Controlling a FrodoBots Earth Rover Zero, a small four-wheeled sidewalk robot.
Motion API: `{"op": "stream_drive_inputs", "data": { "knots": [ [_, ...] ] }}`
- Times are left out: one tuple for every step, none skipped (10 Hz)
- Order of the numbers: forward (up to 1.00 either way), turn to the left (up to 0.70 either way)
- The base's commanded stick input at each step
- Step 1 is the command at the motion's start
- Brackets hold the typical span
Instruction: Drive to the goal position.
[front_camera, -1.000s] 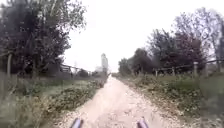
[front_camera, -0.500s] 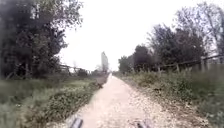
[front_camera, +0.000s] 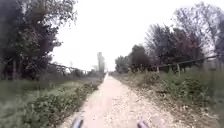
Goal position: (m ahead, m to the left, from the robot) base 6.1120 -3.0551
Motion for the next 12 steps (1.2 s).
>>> {"op": "stream_drive_inputs", "data": {
  "knots": [
    [0.7, 0.0],
    [0.7, -0.12],
    [0.7, -0.33],
    [0.7, -0.35],
    [0.7, -0.19],
    [0.7, -0.03],
    [0.7, 0.0],
    [0.7, 0.0],
    [0.7, 0.0],
    [0.7, 0.0],
    [0.7, 0.0],
    [0.7, 0.0]
  ]
}}
